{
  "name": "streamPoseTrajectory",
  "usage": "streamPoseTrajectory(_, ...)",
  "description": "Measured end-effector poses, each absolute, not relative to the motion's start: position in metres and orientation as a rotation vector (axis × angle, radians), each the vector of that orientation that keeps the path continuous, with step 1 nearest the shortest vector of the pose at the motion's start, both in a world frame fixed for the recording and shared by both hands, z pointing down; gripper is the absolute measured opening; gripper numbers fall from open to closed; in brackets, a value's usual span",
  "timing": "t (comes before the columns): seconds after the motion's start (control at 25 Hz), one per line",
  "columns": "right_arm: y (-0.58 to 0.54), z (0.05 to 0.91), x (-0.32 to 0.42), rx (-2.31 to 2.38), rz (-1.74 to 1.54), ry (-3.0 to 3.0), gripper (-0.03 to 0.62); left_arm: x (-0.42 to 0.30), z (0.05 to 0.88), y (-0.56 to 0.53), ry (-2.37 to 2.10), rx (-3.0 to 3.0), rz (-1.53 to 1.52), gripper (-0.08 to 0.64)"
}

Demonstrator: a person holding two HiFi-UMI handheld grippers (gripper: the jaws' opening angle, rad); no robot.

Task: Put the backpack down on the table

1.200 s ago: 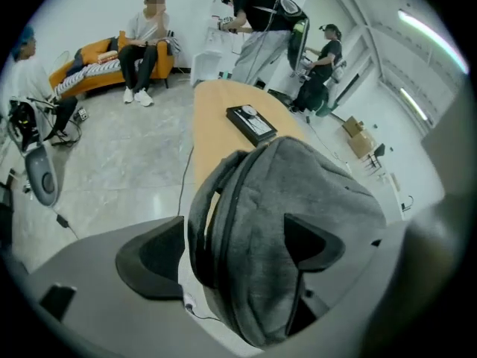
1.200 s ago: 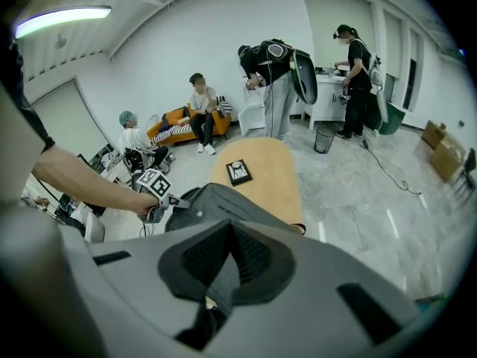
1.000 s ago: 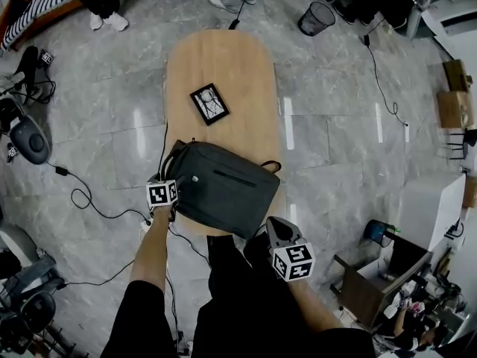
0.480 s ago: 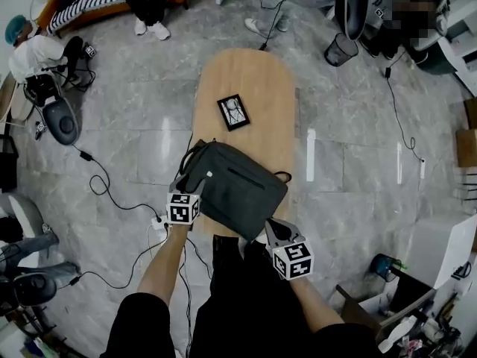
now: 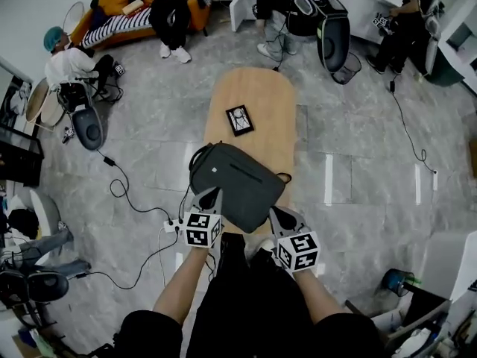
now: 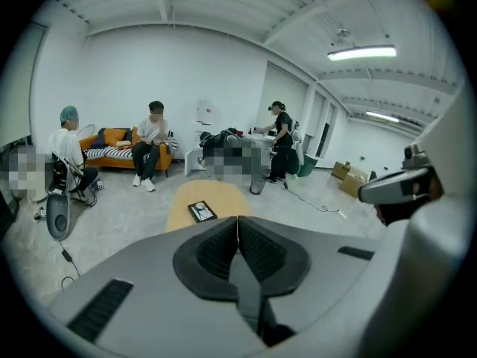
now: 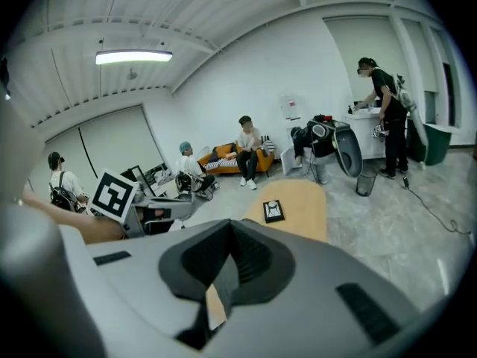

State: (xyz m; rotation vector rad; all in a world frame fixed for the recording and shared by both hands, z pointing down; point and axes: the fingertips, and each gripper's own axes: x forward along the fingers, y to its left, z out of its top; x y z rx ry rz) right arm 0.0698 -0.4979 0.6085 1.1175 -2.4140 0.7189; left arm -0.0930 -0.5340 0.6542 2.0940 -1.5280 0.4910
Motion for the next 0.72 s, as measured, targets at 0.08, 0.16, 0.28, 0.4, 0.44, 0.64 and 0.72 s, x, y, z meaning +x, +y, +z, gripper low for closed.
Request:
streamPoseTrajectory(0.08, -0.492, 0.594, 0.072, 1.125, 0.703, -2.458, 0.009, -0.078, 0.636, -0.519, -1.538, 2.103, 0.471, 0.017)
streamPoseTrajectory(0.16, -0.488, 0.579, 0.075, 1.141, 0.699, -2.501, 0.009, -0.065, 0.619, -0.507, -1.547, 2.107, 0.458, 0.017)
streamPoseTrajectory(0.28, -0.479, 0.560, 0.082, 1.164, 0.696, -2.553, 0.009, -0.045, 0.597, -0.489, -1.578, 2.121, 0.452, 0.017)
streamPoseTrajectory(0.4, -0.468, 0.544, 0.084, 1.167, 0.665, -2.595, 0.009, -0.032, 0.576, -0.470, -1.635, 2.141, 0.423, 0.017)
streamPoseTrajectory(0.44, -0.464, 0.541, 0.085, 1.163, 0.654, -2.605, 0.009, -0.028, 0.571, -0.464, -1.655, 2.142, 0.410, 0.017)
streamPoseTrajectory(0.64, -0.451, 0.531, 0.079, 1.128, 0.563, -2.636, 0.009, -0.009, 0.567, -0.437, -1.661, 2.139, 0.389, 0.017)
streamPoseTrajectory(0.72, -0.450, 0.525, 0.067, 1.113, 0.532, -2.647, 0.009, -0.012, 0.568, -0.432, -1.655, 2.141, 0.403, 0.017)
